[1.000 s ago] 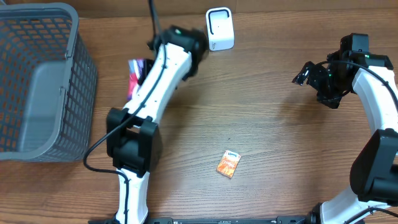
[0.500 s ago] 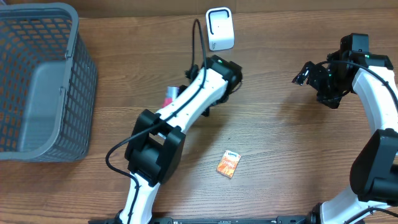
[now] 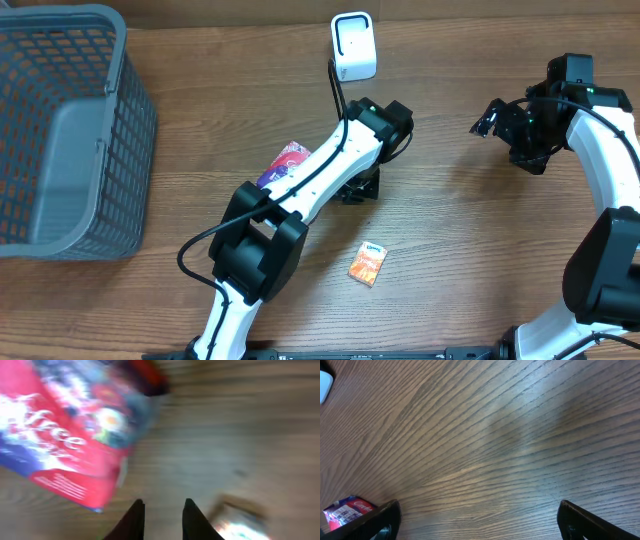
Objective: Scan the item barcode
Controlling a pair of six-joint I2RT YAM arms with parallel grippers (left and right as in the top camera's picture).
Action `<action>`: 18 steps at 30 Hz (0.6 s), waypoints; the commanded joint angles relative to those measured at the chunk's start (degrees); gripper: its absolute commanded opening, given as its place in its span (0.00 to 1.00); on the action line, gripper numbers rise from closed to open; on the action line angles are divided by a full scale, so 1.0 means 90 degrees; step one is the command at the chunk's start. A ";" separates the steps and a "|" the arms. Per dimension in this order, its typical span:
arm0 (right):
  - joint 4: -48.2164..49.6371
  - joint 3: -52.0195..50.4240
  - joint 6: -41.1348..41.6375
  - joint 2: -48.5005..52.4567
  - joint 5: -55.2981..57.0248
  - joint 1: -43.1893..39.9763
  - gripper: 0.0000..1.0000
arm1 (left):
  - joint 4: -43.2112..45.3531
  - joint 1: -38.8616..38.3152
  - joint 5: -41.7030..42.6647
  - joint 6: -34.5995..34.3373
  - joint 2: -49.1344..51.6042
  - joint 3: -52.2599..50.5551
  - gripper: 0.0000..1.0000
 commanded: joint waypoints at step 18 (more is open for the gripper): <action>0.0495 0.0121 0.0010 -0.0187 -0.0328 -0.0002 1.00 | -0.0979 0.3701 0.0240 0.0884 -0.0005 0.4007 1.00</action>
